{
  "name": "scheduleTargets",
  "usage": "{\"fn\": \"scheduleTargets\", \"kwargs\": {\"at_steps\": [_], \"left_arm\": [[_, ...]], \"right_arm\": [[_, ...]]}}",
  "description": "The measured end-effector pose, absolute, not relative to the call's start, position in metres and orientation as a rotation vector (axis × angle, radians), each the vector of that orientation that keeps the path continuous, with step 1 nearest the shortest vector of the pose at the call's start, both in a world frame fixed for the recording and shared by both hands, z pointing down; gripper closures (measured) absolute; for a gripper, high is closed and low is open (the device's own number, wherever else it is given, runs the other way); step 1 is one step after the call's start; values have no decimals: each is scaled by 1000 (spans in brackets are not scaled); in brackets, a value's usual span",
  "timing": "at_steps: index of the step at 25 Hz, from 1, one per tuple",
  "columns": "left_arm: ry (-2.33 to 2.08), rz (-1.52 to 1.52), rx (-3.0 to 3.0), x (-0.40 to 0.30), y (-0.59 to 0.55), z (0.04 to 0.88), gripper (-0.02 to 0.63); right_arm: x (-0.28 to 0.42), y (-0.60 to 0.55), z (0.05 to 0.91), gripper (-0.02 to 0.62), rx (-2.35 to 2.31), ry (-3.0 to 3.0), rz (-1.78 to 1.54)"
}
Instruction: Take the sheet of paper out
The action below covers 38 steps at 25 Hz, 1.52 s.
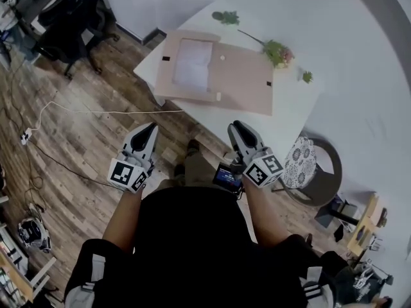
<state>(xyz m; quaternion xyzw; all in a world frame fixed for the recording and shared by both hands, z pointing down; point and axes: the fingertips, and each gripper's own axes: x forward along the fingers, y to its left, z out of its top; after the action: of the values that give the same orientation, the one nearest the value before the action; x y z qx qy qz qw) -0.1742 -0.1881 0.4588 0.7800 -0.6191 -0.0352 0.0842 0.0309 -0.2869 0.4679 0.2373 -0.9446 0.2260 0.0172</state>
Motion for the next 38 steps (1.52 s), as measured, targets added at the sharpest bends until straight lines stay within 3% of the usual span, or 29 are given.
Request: {"fn": "scheduleTargets", "kwargs": {"at_steps": [13, 23, 38], "left_arm": [[-1823, -14, 2351, -244, -321, 451, 592], [-1746, 86, 2330, -286, -395, 476, 592], [-1619, 75, 2262, -295, -450, 536, 592]], "right_arm": [[-55, -405, 481, 494, 589, -2995, 874], [-103, -502, 552, 448, 584, -2676, 1080], [-134, -536, 653, 411, 511, -2296, 1318]]}}
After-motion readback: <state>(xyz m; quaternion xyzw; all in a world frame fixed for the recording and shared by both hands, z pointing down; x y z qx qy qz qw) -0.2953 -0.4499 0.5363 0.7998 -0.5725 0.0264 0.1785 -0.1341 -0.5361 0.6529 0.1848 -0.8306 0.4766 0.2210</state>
